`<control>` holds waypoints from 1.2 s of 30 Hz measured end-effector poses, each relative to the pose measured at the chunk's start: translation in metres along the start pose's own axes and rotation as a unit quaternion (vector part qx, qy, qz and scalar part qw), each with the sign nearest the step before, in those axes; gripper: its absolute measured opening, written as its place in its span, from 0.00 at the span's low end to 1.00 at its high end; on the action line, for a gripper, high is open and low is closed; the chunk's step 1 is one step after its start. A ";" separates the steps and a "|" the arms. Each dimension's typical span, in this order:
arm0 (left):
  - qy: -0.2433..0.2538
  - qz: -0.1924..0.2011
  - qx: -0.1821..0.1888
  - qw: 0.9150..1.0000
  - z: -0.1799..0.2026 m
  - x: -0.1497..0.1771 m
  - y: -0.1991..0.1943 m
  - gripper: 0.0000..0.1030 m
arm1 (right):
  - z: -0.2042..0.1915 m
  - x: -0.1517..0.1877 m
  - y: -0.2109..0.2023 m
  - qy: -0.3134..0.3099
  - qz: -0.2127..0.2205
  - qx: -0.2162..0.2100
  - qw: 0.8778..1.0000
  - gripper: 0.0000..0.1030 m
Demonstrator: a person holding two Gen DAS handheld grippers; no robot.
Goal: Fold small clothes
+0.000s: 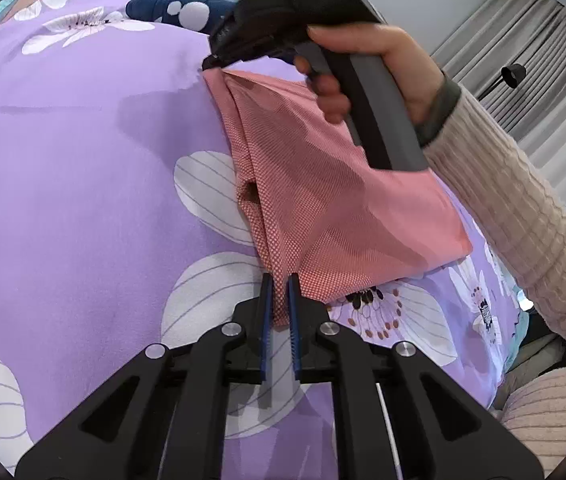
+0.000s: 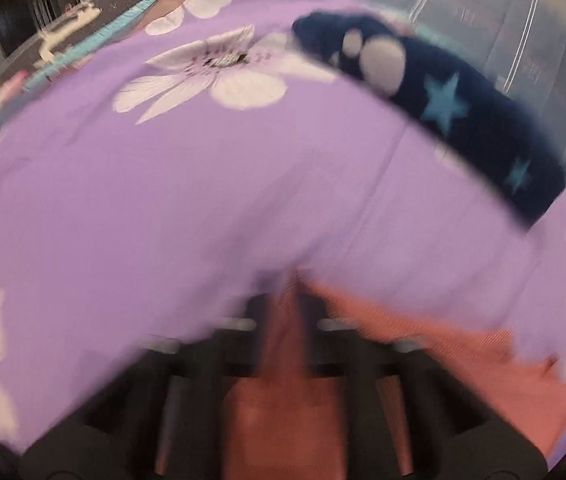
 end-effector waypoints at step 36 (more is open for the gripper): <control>-0.013 0.046 -0.092 0.995 -0.023 0.007 -0.047 0.32 | -0.087 0.265 -0.067 -0.219 0.100 0.032 0.970 0.52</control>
Point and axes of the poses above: each gripper's, at about its wrist camera, not at the fingertips, and y roughly the way its jaws point, z to its right, x to its underside, the point moved 8 cm from there along y, roughly the way its jaws point, and after that the axes turned 15 degrees about -z, right-handed, at the moved point
